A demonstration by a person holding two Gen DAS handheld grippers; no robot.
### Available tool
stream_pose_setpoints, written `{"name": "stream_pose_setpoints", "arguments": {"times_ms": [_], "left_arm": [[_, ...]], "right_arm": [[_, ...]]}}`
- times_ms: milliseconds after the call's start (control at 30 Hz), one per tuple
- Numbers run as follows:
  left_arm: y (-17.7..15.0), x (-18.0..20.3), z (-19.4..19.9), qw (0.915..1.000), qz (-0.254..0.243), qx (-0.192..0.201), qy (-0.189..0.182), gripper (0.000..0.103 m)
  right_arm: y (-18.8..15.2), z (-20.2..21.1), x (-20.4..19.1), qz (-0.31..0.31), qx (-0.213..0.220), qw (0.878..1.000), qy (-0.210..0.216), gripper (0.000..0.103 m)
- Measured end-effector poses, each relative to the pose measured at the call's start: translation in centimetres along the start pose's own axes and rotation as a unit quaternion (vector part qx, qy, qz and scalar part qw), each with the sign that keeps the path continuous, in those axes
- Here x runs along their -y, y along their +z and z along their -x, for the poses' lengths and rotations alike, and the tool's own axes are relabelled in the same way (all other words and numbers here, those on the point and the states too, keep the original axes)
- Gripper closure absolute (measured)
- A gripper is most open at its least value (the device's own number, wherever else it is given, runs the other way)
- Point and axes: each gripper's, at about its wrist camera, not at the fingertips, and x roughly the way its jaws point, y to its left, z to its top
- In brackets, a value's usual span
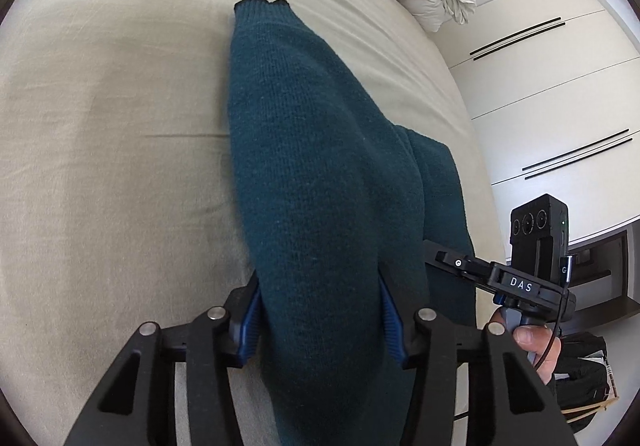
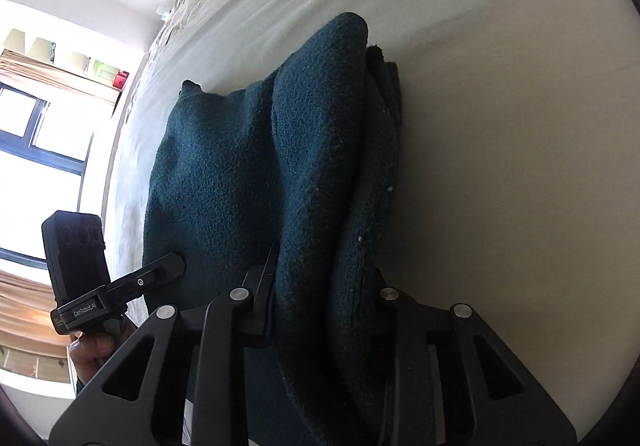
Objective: Fold small clothes
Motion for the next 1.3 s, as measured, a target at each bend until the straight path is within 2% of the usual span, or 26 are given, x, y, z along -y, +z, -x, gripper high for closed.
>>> {"name": "stream_pose_setpoints", "arguments": {"times_ms": [133,233,433,600,767,867,1033,1167,1300], "left_arm": [[-0.5,1.2,1.7,0.9997,-0.014,0.009,0.015,0.054],[-1.2,2.6,4.2,0.9985,-0.040,0.023,0.029,0.054],[-4.3,2.9,10.8,0.9961,-0.070,0.039,0.036,0.054],[-9.4,1.1,16.3,0.9956,-0.072,0.045,0.039,0.054],[-15.1,-1.1,20.5,0.9947,-0.071,0.053,0.052,0.054],[-17.9,-2.9,21.7,0.9954,-0.058,0.050,0.058,0.054],[-20.9,-5.9,22.4,0.9967,-0.032,0.048,0.057,0.054],[-22.1,-7.1,21.9,0.9968,-0.029,0.049,0.056,0.053],[-23.2,-8.7,21.7,0.9975,-0.017,0.053,0.042,0.051]], "right_arm": [[-0.6,1.2,-2.5,0.033,0.020,0.998,-0.049,0.081],[-1.6,2.5,-4.3,0.054,0.033,0.996,-0.060,0.082],[-6.2,5.6,-8.5,0.080,0.057,0.995,-0.024,0.082],[-12.4,6.5,-13.0,0.111,0.054,0.992,0.005,0.082],[-19.0,5.3,-16.8,0.132,0.042,0.990,0.024,0.082],[-23.1,3.4,-18.5,0.136,0.028,0.990,0.031,0.082],[-27.7,0.8,-18.8,0.118,0.001,0.992,0.053,0.082],[-30.1,-1.7,-19.9,0.111,-0.003,0.992,0.057,0.082],[-30.4,-2.3,-18.2,0.087,-0.006,0.993,0.079,0.081]]}}
